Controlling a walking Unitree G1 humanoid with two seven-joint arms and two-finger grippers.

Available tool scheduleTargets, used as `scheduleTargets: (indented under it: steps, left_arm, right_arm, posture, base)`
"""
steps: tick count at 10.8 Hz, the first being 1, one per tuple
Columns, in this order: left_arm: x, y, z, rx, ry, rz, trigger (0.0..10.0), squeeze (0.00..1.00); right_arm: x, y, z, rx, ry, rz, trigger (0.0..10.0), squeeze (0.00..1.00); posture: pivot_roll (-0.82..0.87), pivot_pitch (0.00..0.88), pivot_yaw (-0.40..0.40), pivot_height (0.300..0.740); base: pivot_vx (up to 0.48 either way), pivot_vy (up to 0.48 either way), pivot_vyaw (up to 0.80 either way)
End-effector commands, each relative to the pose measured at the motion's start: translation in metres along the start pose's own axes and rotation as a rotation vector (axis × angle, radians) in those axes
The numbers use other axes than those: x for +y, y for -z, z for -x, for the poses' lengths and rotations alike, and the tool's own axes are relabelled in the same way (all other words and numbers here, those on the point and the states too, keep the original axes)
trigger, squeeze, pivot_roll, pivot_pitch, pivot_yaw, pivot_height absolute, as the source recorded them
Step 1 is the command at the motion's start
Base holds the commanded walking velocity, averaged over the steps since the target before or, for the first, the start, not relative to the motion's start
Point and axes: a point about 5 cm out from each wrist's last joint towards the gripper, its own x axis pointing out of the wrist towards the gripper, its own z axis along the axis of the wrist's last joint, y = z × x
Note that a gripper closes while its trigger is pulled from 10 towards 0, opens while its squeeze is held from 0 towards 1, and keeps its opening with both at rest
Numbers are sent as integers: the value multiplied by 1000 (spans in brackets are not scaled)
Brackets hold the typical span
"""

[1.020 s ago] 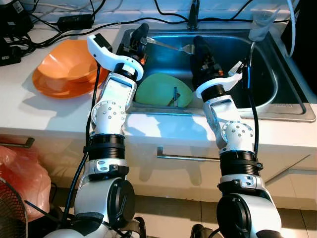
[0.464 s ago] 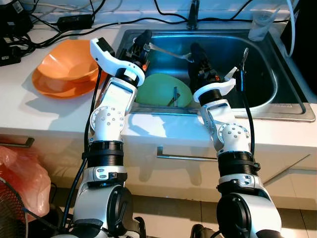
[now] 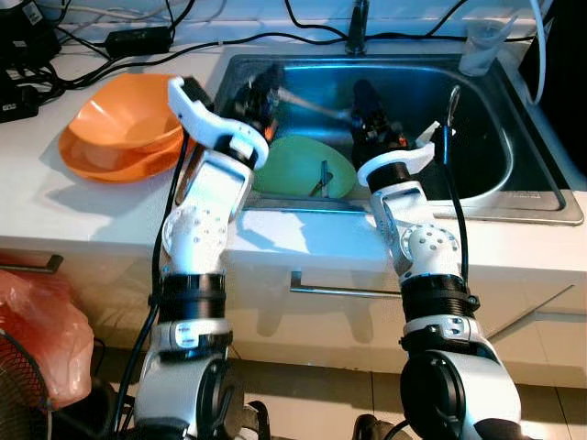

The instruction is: Kitchen organization

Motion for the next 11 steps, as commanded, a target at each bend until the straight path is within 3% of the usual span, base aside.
scheduleTargets:
  steps: [1,11]
  left_arm:
    - [-5,40,5,50,2,148,0,0]
    - [-6,44,11,74,-1,153,0,0]
  right_arm:
    - [12,22,-10,30,-48,-43,0,0]
    - [9,19,-9,17,-35,-24,0,0]
  posture:
    - [31,143,90,740]
    - [28,146,89,740]
  base:
    - [0,0,0]
    - [0,0,0]
